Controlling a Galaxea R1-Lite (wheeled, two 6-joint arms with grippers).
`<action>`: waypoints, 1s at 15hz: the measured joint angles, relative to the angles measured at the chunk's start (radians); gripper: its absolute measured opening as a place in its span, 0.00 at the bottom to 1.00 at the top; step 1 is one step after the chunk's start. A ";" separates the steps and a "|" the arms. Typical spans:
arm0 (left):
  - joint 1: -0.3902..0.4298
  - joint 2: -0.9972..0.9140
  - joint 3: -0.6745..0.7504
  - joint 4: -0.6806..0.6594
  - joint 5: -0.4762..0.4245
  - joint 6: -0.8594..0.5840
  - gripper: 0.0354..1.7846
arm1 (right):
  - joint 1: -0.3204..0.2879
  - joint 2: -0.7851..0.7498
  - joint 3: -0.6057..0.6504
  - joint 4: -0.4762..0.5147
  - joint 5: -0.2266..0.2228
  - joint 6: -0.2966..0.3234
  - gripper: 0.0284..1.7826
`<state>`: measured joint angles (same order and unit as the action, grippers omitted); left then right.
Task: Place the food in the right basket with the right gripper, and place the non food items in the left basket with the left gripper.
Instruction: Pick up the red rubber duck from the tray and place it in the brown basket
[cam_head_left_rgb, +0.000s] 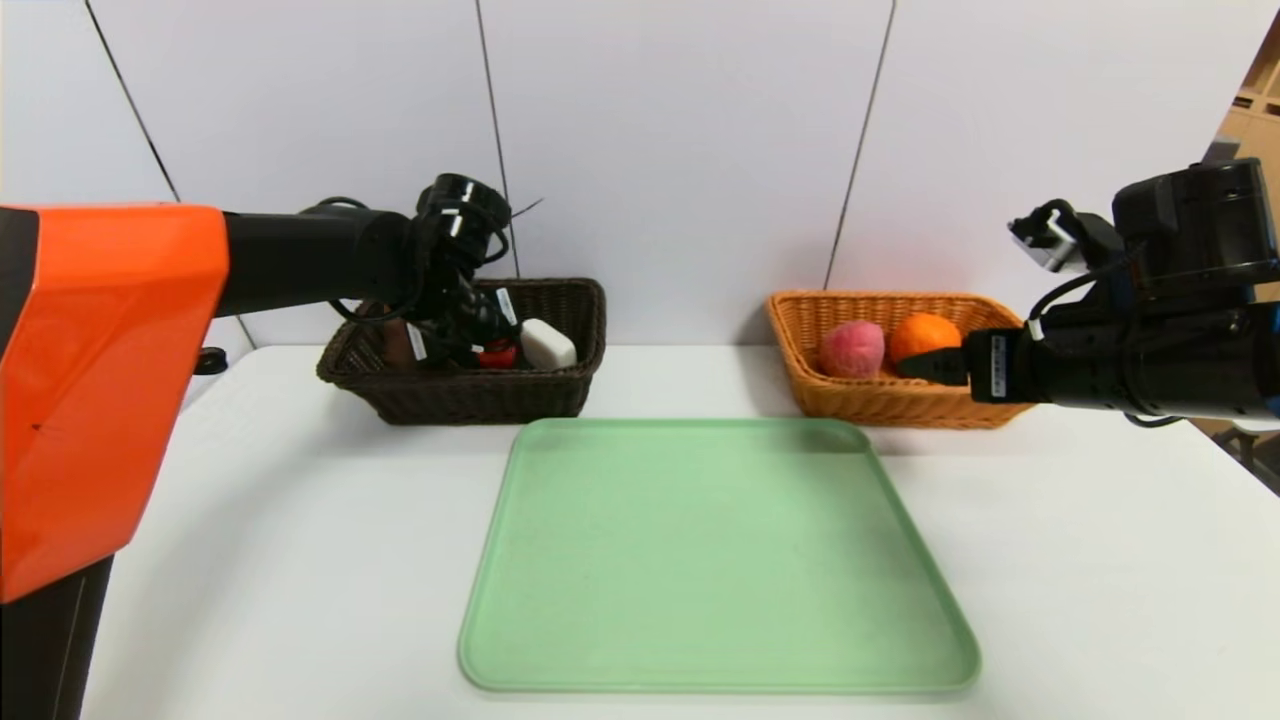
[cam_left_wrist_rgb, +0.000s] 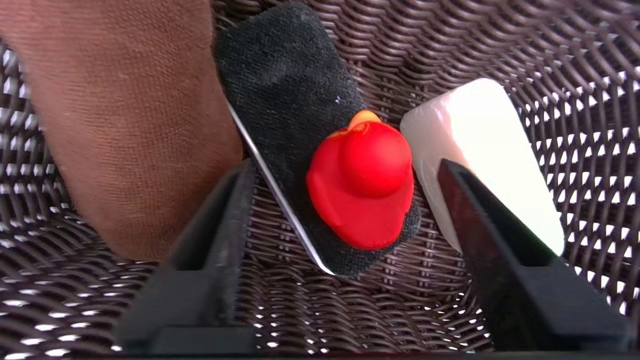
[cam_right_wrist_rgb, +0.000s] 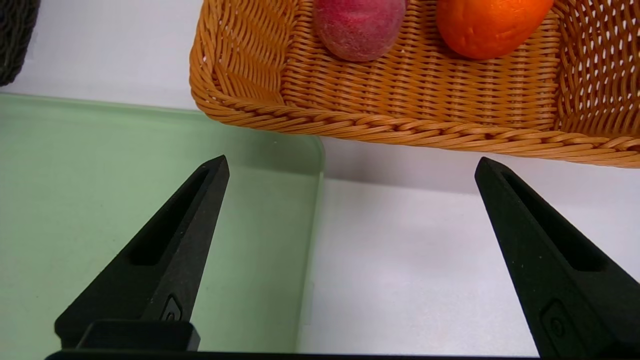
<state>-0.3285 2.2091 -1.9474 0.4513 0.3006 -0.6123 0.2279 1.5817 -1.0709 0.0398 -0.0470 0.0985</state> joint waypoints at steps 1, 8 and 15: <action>0.001 -0.017 0.000 0.000 0.010 0.003 0.77 | 0.000 -0.005 0.000 0.000 -0.001 0.000 0.95; 0.004 -0.386 -0.003 -0.074 0.024 0.236 0.88 | -0.009 -0.066 -0.027 0.000 -0.011 -0.004 0.95; -0.002 -0.778 0.124 0.150 0.037 0.363 0.92 | -0.017 -0.214 0.013 0.146 -0.063 -0.007 0.95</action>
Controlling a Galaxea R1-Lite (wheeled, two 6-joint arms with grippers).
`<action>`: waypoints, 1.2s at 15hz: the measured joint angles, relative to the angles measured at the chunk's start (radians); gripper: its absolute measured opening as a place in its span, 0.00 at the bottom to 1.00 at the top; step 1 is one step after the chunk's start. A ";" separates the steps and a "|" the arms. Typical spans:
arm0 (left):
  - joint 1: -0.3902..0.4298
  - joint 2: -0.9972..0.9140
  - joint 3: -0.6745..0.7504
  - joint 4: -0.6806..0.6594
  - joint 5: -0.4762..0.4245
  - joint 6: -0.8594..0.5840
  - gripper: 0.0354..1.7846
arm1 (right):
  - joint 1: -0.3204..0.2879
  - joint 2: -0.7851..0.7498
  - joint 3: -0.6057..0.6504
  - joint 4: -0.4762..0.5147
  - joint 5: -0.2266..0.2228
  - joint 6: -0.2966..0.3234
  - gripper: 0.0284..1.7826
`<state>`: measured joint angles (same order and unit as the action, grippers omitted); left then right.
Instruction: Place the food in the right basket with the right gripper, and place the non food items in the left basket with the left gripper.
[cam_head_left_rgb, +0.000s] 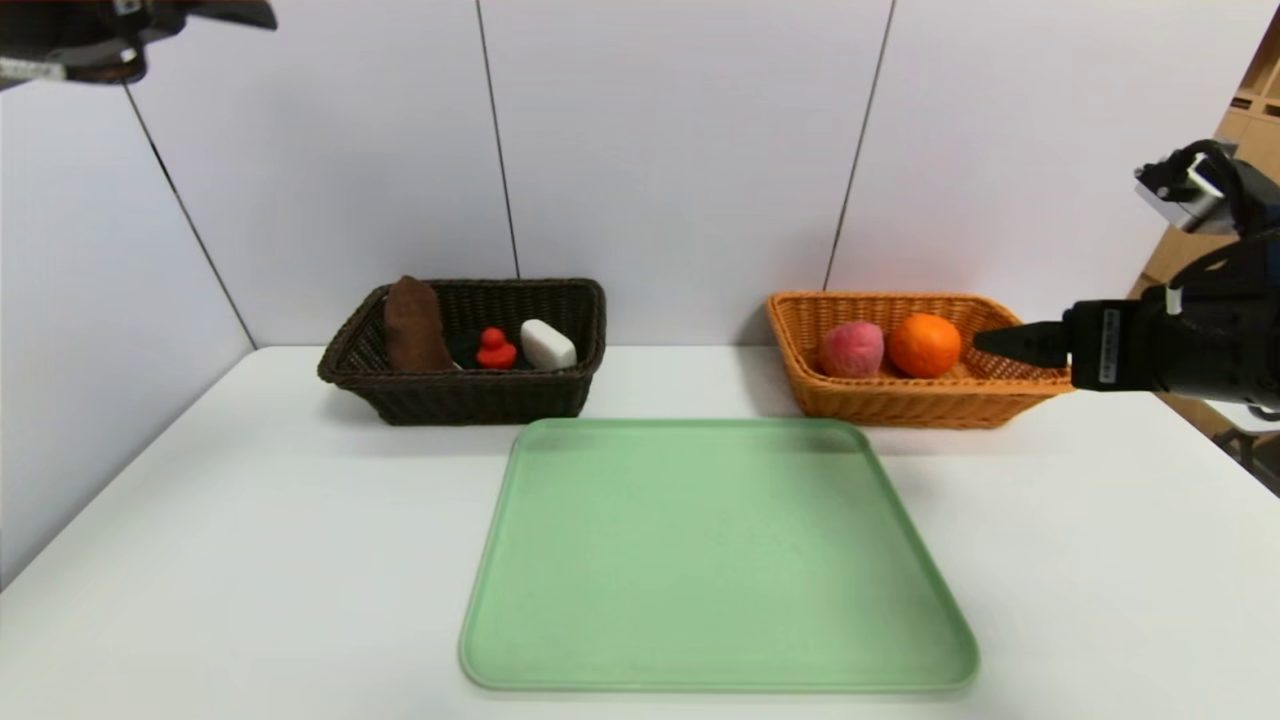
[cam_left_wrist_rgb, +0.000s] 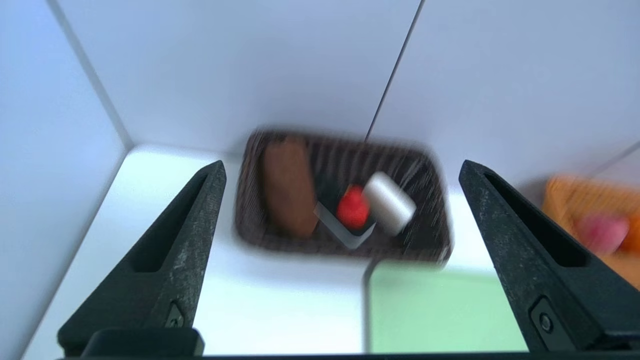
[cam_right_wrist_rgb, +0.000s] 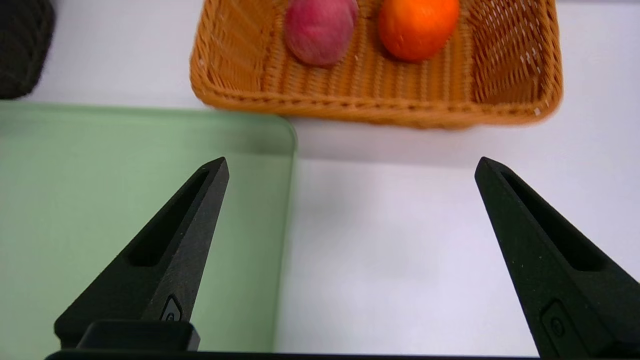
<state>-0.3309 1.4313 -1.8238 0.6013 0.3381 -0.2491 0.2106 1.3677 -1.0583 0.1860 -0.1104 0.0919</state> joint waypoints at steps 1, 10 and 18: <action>0.004 -0.061 0.067 0.069 0.005 0.000 0.93 | -0.003 -0.040 0.011 0.053 -0.005 0.000 0.95; 0.262 -0.757 0.735 0.110 0.016 0.003 0.94 | -0.040 -0.591 0.325 0.075 -0.062 -0.002 0.95; 0.322 -1.224 1.122 0.032 -0.037 0.141 0.94 | -0.054 -1.049 0.593 -0.016 -0.169 -0.040 0.95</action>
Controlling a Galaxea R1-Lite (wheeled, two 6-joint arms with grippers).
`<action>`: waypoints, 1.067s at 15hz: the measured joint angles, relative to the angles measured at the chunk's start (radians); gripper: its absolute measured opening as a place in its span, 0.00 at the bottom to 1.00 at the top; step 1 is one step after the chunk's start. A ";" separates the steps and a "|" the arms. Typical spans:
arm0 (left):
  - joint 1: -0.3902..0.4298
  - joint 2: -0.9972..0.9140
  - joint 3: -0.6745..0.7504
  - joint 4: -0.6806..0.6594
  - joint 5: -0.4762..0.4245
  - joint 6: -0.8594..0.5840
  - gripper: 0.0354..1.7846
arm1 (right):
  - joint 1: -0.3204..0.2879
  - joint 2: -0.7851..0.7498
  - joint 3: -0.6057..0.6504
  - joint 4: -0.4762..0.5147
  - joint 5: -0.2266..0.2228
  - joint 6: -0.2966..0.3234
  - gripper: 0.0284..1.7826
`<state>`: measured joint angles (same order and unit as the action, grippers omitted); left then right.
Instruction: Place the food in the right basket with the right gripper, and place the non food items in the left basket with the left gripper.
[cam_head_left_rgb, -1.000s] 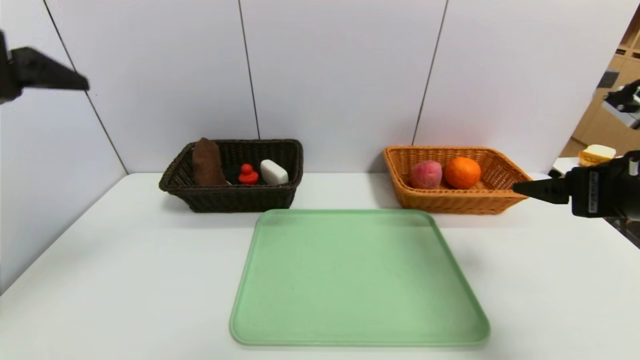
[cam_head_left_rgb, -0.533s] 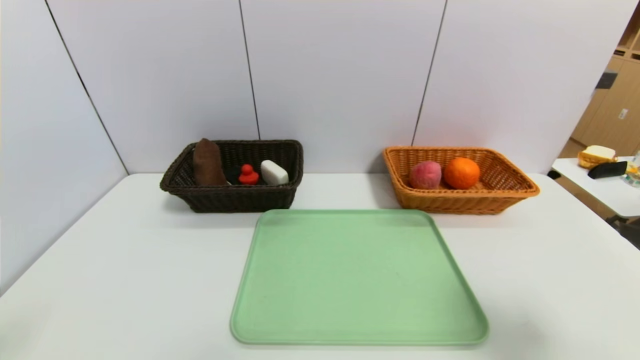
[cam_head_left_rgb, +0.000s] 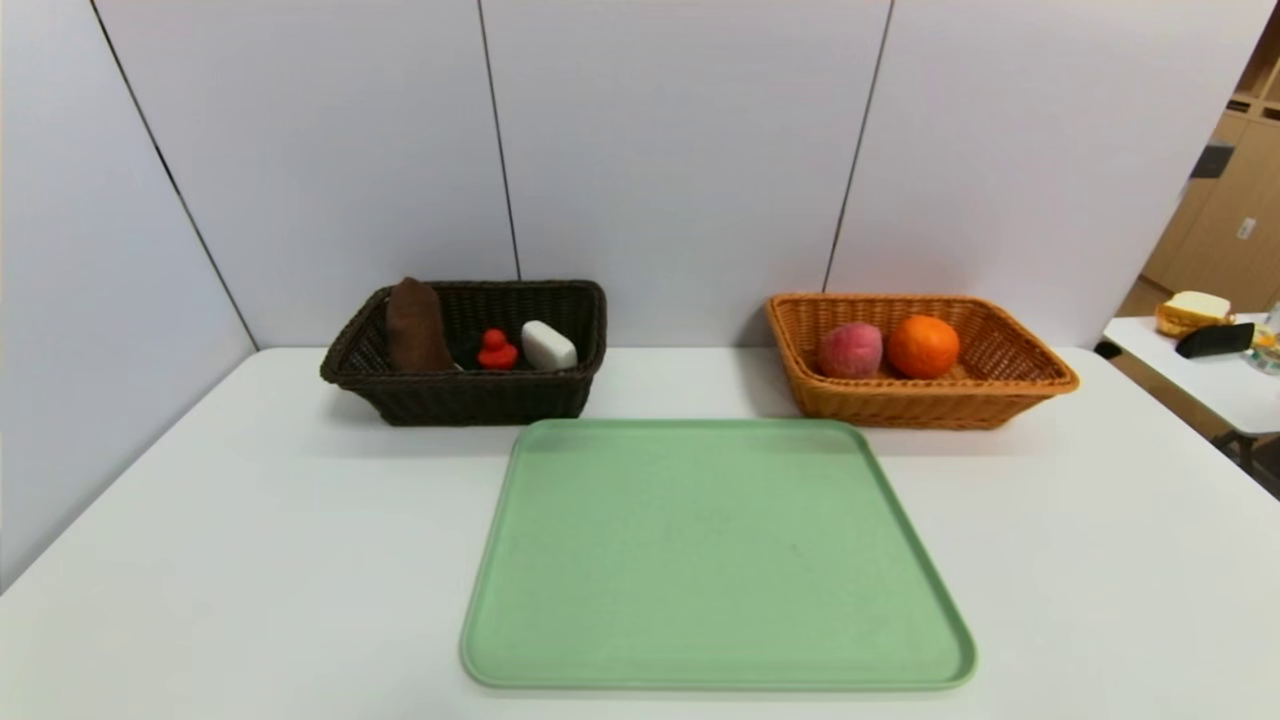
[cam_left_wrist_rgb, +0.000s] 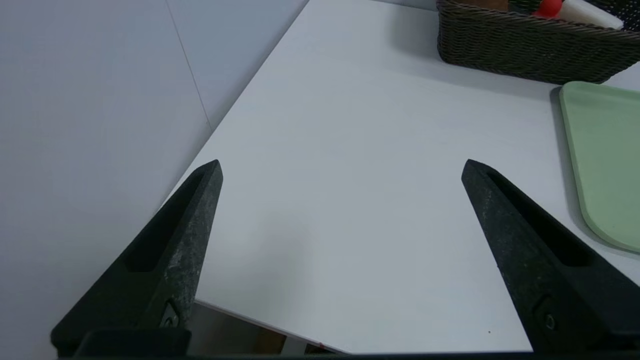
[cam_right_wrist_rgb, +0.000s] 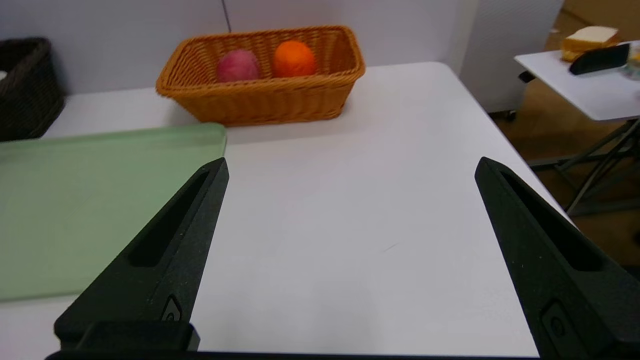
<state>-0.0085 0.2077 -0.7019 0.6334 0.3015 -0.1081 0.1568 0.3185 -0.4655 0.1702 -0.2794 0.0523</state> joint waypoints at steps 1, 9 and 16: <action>0.004 -0.050 0.046 -0.030 -0.013 0.030 0.94 | -0.015 -0.015 0.000 -0.008 -0.017 -0.003 0.95; 0.011 -0.206 0.222 -0.175 -0.128 0.129 0.94 | -0.109 -0.058 -0.081 0.014 -0.056 -0.054 0.95; 0.011 -0.209 0.299 -0.242 -0.132 0.113 0.94 | -0.158 -0.261 0.052 0.022 0.128 -0.141 0.95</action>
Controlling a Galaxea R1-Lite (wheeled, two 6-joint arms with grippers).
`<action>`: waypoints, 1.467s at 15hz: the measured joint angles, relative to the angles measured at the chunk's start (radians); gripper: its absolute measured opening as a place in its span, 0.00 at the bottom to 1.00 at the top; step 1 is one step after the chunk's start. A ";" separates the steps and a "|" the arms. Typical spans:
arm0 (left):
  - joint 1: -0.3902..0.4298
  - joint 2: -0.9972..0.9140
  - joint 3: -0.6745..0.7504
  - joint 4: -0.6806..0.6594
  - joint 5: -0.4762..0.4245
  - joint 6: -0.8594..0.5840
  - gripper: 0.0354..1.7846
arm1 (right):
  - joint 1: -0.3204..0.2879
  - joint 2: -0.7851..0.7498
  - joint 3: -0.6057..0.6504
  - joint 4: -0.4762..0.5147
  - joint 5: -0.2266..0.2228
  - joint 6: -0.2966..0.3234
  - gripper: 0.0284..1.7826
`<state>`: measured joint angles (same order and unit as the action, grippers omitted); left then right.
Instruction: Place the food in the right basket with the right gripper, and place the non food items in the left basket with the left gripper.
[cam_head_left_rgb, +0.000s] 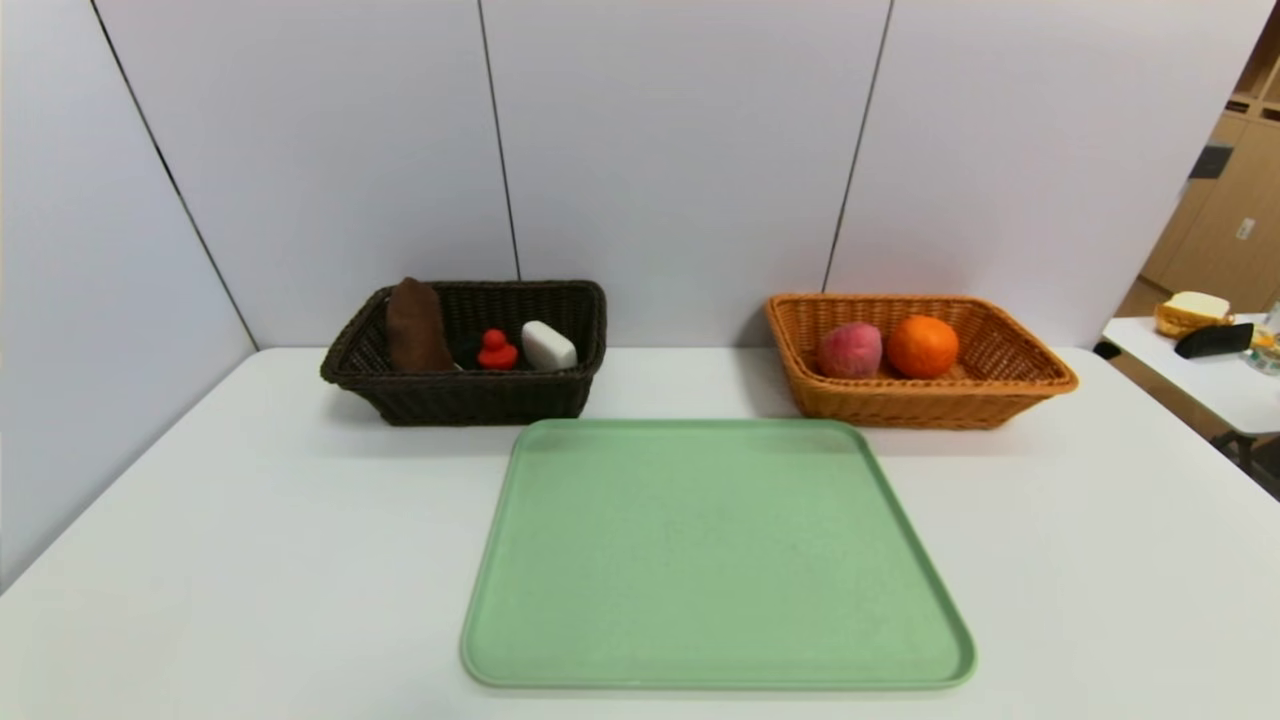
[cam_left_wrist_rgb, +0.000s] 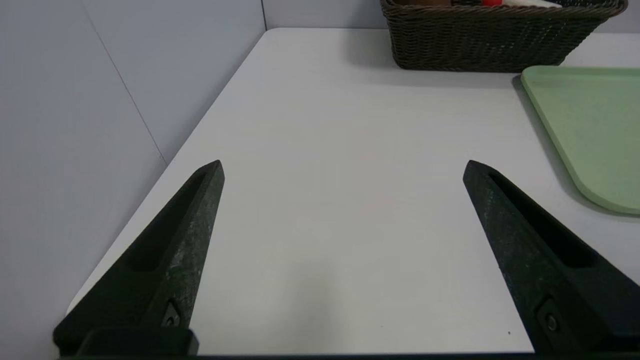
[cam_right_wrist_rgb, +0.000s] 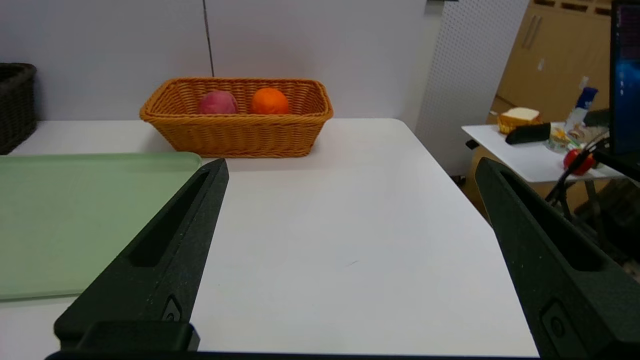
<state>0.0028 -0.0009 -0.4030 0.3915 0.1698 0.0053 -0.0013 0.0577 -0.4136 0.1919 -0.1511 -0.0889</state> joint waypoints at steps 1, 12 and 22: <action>0.000 0.000 0.029 -0.067 0.000 -0.012 0.94 | 0.001 -0.021 0.049 -0.066 0.013 -0.011 0.95; 0.000 0.000 0.395 -0.450 -0.105 -0.129 0.94 | 0.004 -0.059 0.401 -0.151 0.170 0.049 0.95; 0.000 0.000 0.403 -0.415 -0.134 -0.072 0.94 | 0.003 -0.059 0.406 -0.179 0.147 0.099 0.96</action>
<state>0.0028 -0.0004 0.0000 -0.0238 0.0360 -0.0668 0.0017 -0.0013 -0.0077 0.0128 -0.0036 0.0096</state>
